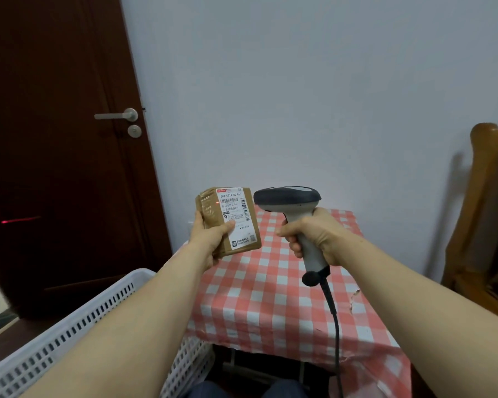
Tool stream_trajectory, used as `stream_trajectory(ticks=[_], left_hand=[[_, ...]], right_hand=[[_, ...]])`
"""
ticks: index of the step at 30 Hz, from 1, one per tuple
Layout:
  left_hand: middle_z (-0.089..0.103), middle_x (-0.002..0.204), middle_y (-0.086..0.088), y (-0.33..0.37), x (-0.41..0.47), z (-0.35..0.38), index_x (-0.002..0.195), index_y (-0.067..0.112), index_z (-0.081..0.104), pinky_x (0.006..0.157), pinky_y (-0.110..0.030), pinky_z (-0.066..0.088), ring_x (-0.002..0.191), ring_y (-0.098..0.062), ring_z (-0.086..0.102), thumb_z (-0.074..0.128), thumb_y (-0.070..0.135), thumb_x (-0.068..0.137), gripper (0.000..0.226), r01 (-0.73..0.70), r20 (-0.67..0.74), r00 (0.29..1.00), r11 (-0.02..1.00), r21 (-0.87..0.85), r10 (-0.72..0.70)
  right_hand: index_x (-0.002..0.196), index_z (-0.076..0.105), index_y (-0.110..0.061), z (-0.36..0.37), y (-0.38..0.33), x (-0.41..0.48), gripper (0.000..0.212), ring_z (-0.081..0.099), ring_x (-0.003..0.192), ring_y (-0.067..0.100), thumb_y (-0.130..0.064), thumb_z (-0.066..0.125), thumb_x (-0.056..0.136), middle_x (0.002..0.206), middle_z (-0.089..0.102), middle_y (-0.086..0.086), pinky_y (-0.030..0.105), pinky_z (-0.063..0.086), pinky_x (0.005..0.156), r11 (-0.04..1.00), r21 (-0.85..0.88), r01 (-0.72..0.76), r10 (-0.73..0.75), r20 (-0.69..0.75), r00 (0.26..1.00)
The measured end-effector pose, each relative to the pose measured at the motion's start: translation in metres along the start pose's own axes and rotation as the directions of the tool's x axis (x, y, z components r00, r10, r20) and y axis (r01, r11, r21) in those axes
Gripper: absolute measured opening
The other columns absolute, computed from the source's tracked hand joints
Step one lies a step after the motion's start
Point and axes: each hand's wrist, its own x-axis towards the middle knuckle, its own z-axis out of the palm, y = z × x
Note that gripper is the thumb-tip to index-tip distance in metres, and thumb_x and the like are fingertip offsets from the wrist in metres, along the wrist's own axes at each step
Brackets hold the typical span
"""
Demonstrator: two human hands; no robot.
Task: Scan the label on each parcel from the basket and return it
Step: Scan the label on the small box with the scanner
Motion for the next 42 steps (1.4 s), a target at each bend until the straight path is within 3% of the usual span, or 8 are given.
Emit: stream_trajectory(ticks=[7,13,23,27,29,32,37,42], left_hand=[[0.072,0.112,-0.005,-0.001,0.003,0.000,0.136,0.036,0.038,0.052,-0.025,0.046,0.066,-0.018,0.068,0.070,0.012,0.084,0.065,-0.003,-0.011,1.000,1.000,-0.006,0.003],[0.069,0.119,-0.006,-0.003,0.004,0.000,0.135,0.033,0.039,0.034,-0.020,0.047,0.065,-0.018,0.066,0.069,0.008,0.085,0.063,0.001,-0.017,1.000,1.000,-0.021,-0.001],[0.067,0.122,-0.010,-0.004,0.005,-0.003,0.133,0.027,0.043,0.030,-0.018,0.043,0.066,-0.019,0.062,0.066,0.007,0.086,0.056,0.015,-0.036,0.999,1.000,-0.015,-0.015],[0.066,0.124,-0.012,-0.005,0.008,-0.004,0.133,0.022,0.042,0.029,-0.016,0.040,0.078,-0.026,0.067,0.067,0.010,0.086,0.055,0.038,-0.043,0.998,0.999,-0.002,-0.038],[0.067,0.123,-0.011,-0.007,0.011,-0.005,0.133,0.022,0.042,0.030,-0.016,0.041,0.068,-0.022,0.064,0.067,0.011,0.086,0.054,0.051,-0.041,0.998,0.999,0.008,-0.050],[0.067,0.122,-0.010,-0.009,0.014,-0.009,0.133,0.025,0.041,0.034,-0.018,0.044,0.063,-0.019,0.061,0.067,0.015,0.086,0.054,0.068,-0.044,0.997,0.997,0.027,-0.067],[0.066,0.123,-0.006,-0.012,0.016,-0.014,0.134,0.025,0.040,0.069,-0.035,0.039,0.066,-0.018,0.059,0.067,0.017,0.087,0.055,0.057,-0.067,0.996,0.998,0.041,-0.054],[0.063,0.127,-0.007,-0.009,0.016,-0.019,0.136,0.022,0.038,0.044,-0.025,0.040,0.064,-0.017,0.057,0.066,0.016,0.088,0.056,0.058,-0.085,0.995,0.998,0.040,-0.054]], right_hand=[[0.062,0.055,-0.004,0.000,0.002,-0.001,0.020,0.042,0.037,0.017,0.003,0.066,0.076,0.044,0.049,0.006,0.024,0.040,0.045,1.000,-0.014,-0.016,0.016,0.002,1.000],[0.060,0.056,-0.005,0.000,0.001,0.001,0.021,0.042,0.038,0.017,0.002,0.068,0.075,0.046,0.049,0.006,0.024,0.040,0.046,1.000,-0.002,-0.031,0.031,0.006,1.000],[0.059,0.056,-0.006,0.002,0.000,-0.002,0.023,0.042,0.038,0.016,0.001,0.070,0.075,0.044,0.049,0.005,0.023,0.040,0.045,0.999,0.001,-0.048,0.048,0.046,0.998],[0.058,0.055,-0.007,0.003,-0.002,0.000,0.024,0.042,0.038,0.017,0.001,0.071,0.074,0.045,0.049,0.005,0.024,0.040,0.045,0.999,0.002,-0.041,0.041,0.056,0.998],[0.059,0.055,-0.006,0.003,-0.001,0.000,0.023,0.042,0.039,0.017,0.001,0.071,0.074,0.045,0.049,0.005,0.024,0.040,0.045,0.999,-0.004,-0.041,0.041,0.052,0.998],[0.060,0.056,-0.006,0.002,0.000,0.000,0.021,0.043,0.039,0.016,0.001,0.070,0.075,0.046,0.049,0.005,0.024,0.040,0.045,0.999,-0.021,-0.046,0.047,0.042,0.998],[0.061,0.056,-0.005,0.002,0.001,-0.001,0.022,0.043,0.038,0.016,0.002,0.069,0.076,0.046,0.049,0.005,0.024,0.041,0.045,0.998,-0.051,-0.042,0.044,0.037,0.998],[0.062,0.056,-0.005,0.002,0.000,-0.001,0.021,0.043,0.037,0.016,0.002,0.069,0.076,0.046,0.049,0.005,0.024,0.041,0.045,0.997,-0.066,-0.045,0.048,0.044,0.998]])
